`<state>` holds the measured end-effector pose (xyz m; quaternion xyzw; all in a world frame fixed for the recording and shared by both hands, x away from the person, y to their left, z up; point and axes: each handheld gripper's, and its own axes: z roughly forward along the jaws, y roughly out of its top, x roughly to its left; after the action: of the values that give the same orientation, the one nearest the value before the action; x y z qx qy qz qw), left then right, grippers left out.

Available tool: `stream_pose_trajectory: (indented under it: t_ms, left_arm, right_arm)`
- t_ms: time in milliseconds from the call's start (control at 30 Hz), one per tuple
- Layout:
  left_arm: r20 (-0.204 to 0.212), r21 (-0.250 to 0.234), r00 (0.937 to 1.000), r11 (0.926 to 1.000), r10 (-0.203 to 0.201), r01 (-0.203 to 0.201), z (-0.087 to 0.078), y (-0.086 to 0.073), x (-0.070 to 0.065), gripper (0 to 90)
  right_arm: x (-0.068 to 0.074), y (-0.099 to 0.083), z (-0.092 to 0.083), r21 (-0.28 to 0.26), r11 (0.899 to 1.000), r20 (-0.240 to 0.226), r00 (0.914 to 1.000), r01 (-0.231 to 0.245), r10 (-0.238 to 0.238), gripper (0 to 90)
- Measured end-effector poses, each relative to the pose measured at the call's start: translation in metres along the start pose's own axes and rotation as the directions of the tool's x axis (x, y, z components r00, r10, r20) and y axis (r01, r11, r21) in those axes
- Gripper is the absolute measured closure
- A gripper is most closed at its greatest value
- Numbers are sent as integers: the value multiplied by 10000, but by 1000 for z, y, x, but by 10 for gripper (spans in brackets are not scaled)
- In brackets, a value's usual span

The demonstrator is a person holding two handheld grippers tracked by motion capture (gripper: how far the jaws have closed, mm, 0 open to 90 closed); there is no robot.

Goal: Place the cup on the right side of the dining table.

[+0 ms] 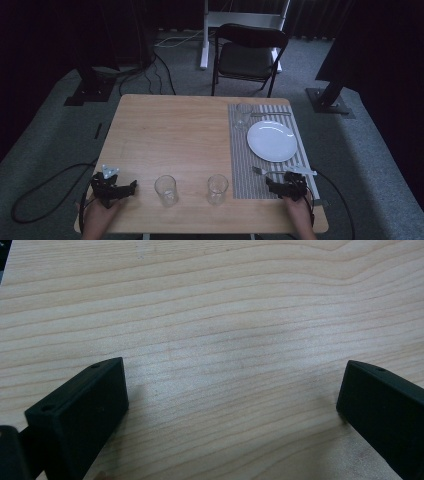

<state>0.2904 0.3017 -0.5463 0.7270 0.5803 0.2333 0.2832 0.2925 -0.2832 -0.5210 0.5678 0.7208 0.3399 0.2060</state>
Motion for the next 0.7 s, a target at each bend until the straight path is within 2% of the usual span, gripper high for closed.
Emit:
stream_pose_trajectory:
  t_ms: [167, 533, 600, 700]
  left_arm:
    - [0, 1, 10000, 10000, 1, -1, 0, 0, 0, 5]
    - [-1, 2, 10000, 10000, 3, -3, 0, 0, 0, 5]
    - [0, 2, 10000, 10000, 3, -3, 0, 0, 0, 5]
    - [0, 1, 10000, 10000, 2, -2, 0, 0, 0, 5]
  right_arm:
    - [-5, -17, -6, 172, 9998, 243, 9997, -38, 34, 123]
    - [-30, -40, -23, 99, 9984, 667, 9962, -563, 555, 123]
    - [-33, -42, -26, -57, 9989, 608, 9971, -457, 459, 123]
    - [-40, -44, -29, 12, 9997, 686, 9973, -252, 251, 123]
